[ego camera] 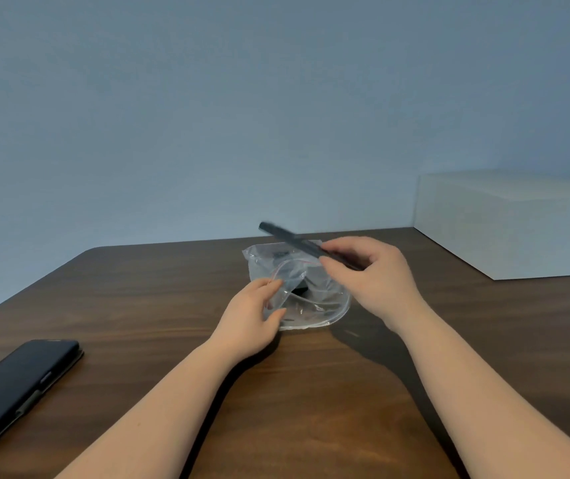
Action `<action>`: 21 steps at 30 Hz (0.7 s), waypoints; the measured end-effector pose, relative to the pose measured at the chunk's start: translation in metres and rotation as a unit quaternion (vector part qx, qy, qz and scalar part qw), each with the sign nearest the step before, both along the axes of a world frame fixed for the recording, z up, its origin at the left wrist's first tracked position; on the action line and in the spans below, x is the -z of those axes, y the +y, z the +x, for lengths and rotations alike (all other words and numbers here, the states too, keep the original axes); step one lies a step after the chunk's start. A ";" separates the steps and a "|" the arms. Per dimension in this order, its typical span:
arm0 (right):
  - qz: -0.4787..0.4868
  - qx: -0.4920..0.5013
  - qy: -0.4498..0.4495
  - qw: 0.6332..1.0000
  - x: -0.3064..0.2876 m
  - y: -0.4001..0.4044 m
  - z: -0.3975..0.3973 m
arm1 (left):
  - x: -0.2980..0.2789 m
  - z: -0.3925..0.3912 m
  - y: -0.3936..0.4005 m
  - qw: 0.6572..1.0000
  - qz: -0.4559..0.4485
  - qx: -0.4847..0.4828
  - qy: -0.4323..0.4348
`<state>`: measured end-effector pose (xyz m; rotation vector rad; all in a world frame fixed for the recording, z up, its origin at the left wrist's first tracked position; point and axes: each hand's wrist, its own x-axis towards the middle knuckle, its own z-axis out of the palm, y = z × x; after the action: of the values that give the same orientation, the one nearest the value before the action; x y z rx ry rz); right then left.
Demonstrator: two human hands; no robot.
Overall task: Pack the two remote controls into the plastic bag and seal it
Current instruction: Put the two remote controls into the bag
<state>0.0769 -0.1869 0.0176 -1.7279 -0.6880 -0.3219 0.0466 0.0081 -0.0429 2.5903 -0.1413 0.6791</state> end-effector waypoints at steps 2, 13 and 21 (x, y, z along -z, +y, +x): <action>-0.043 -0.024 0.012 0.999 -0.002 -0.003 0.001 | -0.001 0.001 0.000 1.000 -0.007 -0.014 -0.007; -0.304 0.102 -0.069 0.945 -0.006 -0.004 0.000 | -0.004 -0.002 -0.004 0.997 -0.040 -0.004 -0.064; -0.378 0.184 -0.078 0.904 0.025 0.016 0.016 | -0.005 -0.002 -0.007 0.997 -0.028 0.029 -0.063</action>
<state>0.0932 -0.1714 -0.0077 -2.6125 -0.6383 -0.4984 0.0443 0.0013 -0.0376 2.4810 -0.2323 0.8146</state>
